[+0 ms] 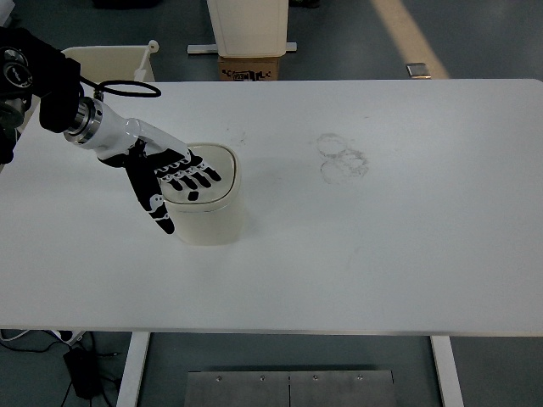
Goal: Open trash bin
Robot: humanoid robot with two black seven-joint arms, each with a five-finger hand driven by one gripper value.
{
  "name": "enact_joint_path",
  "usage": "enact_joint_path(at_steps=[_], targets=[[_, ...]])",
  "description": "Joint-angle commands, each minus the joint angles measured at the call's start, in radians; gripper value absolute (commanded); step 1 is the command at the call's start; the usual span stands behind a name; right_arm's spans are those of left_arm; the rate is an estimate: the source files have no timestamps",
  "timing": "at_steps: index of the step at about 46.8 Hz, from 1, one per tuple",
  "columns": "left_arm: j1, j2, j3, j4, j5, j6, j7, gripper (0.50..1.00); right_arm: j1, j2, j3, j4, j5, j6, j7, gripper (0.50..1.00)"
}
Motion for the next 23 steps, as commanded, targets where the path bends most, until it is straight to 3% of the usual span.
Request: enact_joint_path(at_steps=[1, 23], targets=[[0.008, 0.000, 0.000, 0.000, 0.000, 0.004, 0.000, 1.000, 0.000, 0.000, 0.000, 0.000, 0.000, 0.000, 0.000, 0.991], [-0.004, 0.003, -0.029, 0.035, -0.003, 0.004, 0.000, 1.000, 0.000, 0.000, 0.000, 0.000, 0.000, 0.000, 0.000, 0.991]])
